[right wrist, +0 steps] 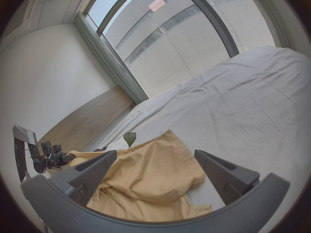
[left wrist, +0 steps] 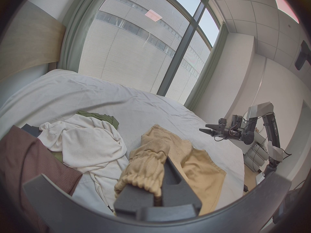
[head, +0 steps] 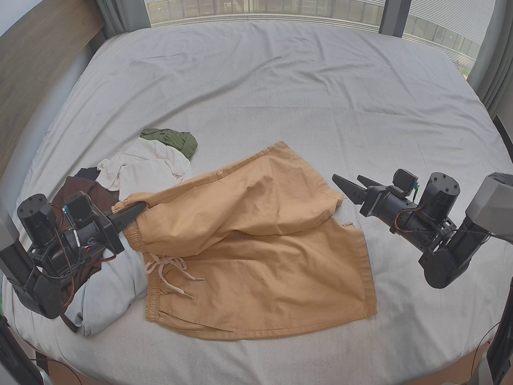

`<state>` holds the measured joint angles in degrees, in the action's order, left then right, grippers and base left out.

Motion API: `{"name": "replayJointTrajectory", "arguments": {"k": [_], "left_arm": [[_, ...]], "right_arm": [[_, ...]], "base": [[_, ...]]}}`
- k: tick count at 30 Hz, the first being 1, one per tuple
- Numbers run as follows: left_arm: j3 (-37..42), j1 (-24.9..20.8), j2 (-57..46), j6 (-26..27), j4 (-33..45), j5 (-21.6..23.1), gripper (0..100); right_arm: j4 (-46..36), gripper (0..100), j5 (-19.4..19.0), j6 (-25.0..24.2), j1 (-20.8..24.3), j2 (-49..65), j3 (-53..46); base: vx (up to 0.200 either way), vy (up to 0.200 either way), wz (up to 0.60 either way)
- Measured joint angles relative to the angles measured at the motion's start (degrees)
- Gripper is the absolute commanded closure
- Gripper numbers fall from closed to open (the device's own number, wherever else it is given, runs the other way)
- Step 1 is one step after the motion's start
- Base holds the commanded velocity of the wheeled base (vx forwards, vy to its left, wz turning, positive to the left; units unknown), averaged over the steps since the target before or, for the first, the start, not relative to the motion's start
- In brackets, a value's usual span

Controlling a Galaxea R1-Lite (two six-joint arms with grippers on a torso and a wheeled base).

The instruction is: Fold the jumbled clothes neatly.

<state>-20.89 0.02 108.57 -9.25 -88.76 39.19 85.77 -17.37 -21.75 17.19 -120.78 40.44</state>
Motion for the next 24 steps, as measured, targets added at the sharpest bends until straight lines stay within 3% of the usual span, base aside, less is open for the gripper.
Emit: {"name": "replayJointTrajectory", "arguments": {"k": [3, 11, 16, 24], "left_arm": [[0.0, -0.1, 0.2, 0.0, 0.0, 0.0, 100], [0.0, -0.2, 0.4, 0.0, 0.0, 0.0, 100], [0.1, -0.2, 0.4, 0.0, 0.0, 0.0, 100], [0.2, -0.3, 0.5, 0.0, 0.0, 0.0, 100]], "right_arm": [[-3.7, 0, 0.1, -0.1, -0.1, -0.8, 2.5], [-24.5, 0, 2.5, -1.4, -0.4, -1.2, 9.2], [-26.5, 0, 6.2, -2.7, -0.4, -2.0, 13.2], [-26.9, 0, 6.5, -2.9, -0.3, -4.4, 16.4]], "base": [[0.0, 0.0, 0.0], [0.0, 0.0, 0.0], [0.0, 0.0, 0.0], [0.0, 0.0, 0.0]]}}
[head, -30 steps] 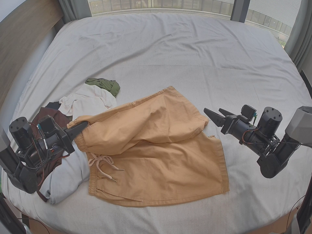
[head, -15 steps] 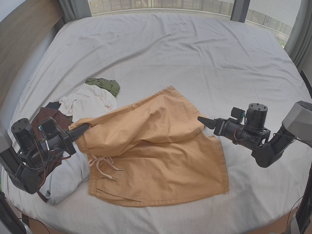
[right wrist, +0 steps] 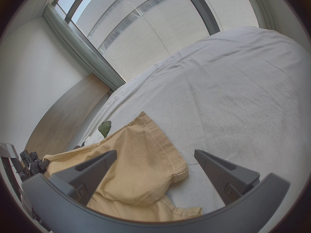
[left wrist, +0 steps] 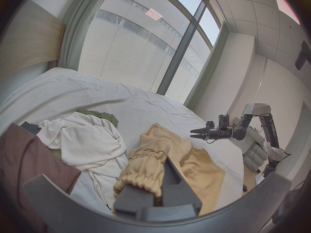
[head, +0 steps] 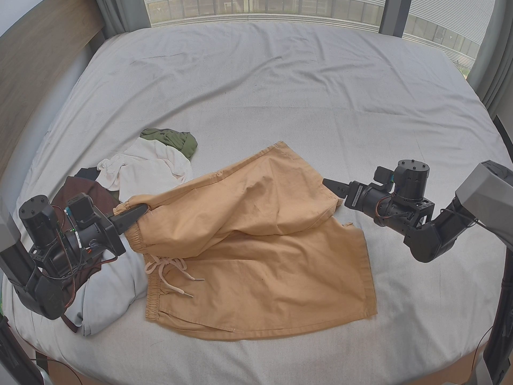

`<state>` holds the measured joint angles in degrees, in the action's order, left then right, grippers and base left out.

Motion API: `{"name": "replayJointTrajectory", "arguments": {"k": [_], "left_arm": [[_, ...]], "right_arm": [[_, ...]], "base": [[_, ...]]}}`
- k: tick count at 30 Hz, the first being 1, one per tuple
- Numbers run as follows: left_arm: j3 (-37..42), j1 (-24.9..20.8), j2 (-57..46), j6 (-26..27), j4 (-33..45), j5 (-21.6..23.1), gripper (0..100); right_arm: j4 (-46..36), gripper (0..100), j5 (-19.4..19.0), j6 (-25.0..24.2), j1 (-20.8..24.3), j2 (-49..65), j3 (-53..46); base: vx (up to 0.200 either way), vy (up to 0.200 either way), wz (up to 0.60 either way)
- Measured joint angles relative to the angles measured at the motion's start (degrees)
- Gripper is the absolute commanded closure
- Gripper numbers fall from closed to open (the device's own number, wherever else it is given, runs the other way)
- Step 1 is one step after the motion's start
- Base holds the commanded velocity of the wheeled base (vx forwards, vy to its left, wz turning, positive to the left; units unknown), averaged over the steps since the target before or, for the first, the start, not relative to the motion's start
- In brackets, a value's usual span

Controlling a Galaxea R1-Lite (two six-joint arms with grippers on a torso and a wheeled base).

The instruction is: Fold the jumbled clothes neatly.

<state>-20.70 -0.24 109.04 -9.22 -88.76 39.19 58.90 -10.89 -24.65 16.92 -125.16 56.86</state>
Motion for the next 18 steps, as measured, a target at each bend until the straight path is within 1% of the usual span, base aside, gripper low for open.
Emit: {"name": "replayJointTrajectory", "arguments": {"k": [9, 18], "left_arm": [[0.1, -0.1, 0.3, 0.0, 0.0, 0.0, 100], [0.1, 0.0, 0.3, 0.0, 0.0, 0.0, 100]], "right_arm": [[0.1, 0, 0.1, 0.0, -0.2, -3.8, 1.9], [0.3, 0, 0.3, 0.0, 0.0, -5.3, 1.7]], "base": [[0.0, 0.0, 0.0], [0.0, 0.0, 0.0]]}}
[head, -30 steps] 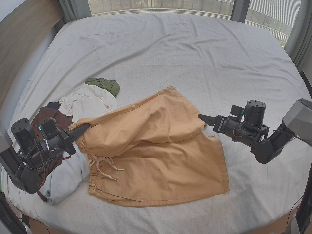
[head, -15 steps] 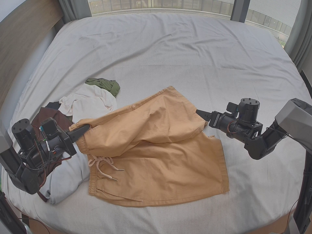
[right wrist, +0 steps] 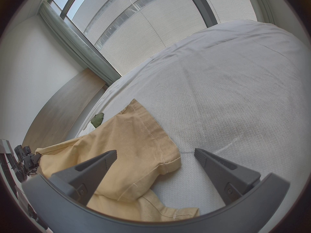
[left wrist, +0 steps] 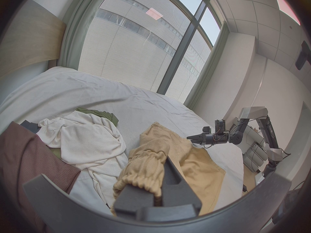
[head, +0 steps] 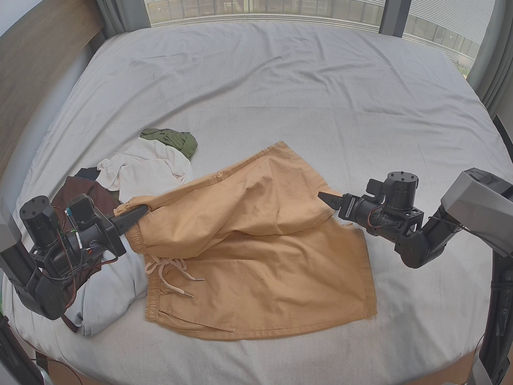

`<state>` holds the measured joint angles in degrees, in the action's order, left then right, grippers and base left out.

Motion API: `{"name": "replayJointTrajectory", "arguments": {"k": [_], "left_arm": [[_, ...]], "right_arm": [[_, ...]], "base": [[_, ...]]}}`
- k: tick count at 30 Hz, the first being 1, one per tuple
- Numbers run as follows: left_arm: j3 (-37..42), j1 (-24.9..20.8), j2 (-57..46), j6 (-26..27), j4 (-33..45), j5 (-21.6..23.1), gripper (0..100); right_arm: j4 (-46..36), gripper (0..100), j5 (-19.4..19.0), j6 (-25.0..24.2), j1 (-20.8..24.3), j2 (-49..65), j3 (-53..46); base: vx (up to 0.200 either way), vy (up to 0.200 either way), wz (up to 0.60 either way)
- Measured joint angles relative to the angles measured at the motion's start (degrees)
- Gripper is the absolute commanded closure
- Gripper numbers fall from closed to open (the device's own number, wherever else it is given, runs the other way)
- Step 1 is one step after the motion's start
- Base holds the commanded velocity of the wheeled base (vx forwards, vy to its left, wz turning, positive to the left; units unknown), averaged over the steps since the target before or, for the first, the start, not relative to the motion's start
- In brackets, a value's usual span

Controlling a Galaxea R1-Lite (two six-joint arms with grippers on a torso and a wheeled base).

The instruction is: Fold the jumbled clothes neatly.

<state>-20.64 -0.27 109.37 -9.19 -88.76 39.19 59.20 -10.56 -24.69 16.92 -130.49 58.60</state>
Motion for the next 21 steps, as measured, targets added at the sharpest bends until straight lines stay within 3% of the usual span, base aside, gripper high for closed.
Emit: {"name": "replayJointTrajectory", "arguments": {"k": [9, 15, 21], "left_arm": [[0.2, 0.0, 0.0, 0.1, 0.0, 0.0, 100], [0.2, 0.0, 0.0, 0.0, 0.0, 0.0, 100], [0.2, 0.0, 0.0, 0.1, 0.0, 0.0, 100]], "right_arm": [[0.0, 0, 1.5, -0.5, 0.7, -0.1, -2.9], [-0.5, 0, 1.3, -5.5, 2.4, 0.2, -2.9], [-0.5, 0, 1.0, -7.1, 3.1, 0.1, -1.3]], "base": [[0.0, 0.0, 0.0], [0.0, 0.0, 0.0], [0.0, 0.0, 0.0]]}}
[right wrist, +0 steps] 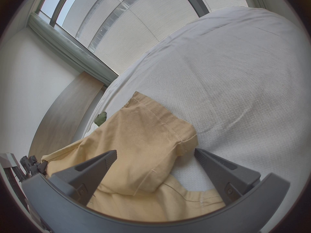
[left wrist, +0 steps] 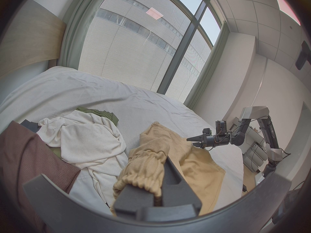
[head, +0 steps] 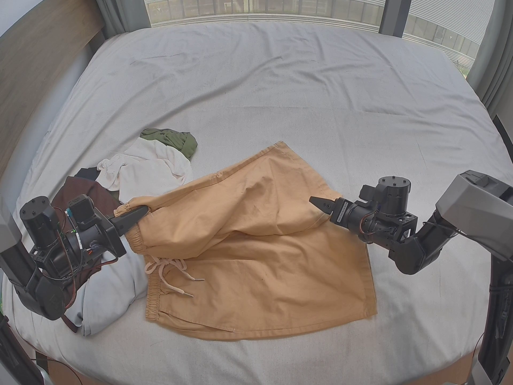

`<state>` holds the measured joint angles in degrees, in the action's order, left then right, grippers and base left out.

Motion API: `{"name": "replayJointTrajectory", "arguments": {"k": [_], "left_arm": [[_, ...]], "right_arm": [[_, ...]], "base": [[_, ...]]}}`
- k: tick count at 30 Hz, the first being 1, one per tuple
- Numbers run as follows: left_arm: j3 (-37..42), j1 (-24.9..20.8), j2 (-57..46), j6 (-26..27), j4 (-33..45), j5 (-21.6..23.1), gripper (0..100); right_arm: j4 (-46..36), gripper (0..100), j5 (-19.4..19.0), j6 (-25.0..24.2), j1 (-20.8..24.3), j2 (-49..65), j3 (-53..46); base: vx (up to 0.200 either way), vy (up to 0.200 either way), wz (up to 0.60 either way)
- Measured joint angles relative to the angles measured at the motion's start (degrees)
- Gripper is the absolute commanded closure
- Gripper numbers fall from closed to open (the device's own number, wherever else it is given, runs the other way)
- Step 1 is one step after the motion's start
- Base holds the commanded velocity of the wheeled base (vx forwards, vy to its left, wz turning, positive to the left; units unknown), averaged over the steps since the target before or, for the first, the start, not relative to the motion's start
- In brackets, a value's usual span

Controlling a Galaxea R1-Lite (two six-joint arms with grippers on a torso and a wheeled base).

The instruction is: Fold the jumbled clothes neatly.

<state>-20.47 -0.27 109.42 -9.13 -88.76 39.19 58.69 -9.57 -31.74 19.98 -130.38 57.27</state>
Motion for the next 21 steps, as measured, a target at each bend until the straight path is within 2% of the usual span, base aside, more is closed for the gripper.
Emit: {"name": "replayJointTrajectory", "arguments": {"k": [5, 6, 15, 21], "left_arm": [[0.0, 0.0, 0.1, 0.0, 0.0, 0.0, 100], [0.0, 0.0, 0.2, 0.0, 0.0, 0.0, 100], [-0.1, 0.1, 0.6, 0.0, -0.1, 0.0, 100], [-0.2, 0.1, 0.8, 0.0, -0.1, 0.0, 100]], "right_arm": [[0.4, 0, 0.0, -1.8, 0.1, 0.0, 0.4], [0.5, 100, 0.0, -1.8, 0.1, 0.0, 0.4], [0.6, 100, 0.6, -1.6, 0.0, -0.2, 0.4], [0.4, 100, 0.8, 1.1, -0.1, 1.2, -0.6]], "base": [[0.0, 0.0, 0.0], [0.0, 0.0, 0.0], [0.0, 0.0, 0.0], [0.0, 0.0, 0.0]]}}
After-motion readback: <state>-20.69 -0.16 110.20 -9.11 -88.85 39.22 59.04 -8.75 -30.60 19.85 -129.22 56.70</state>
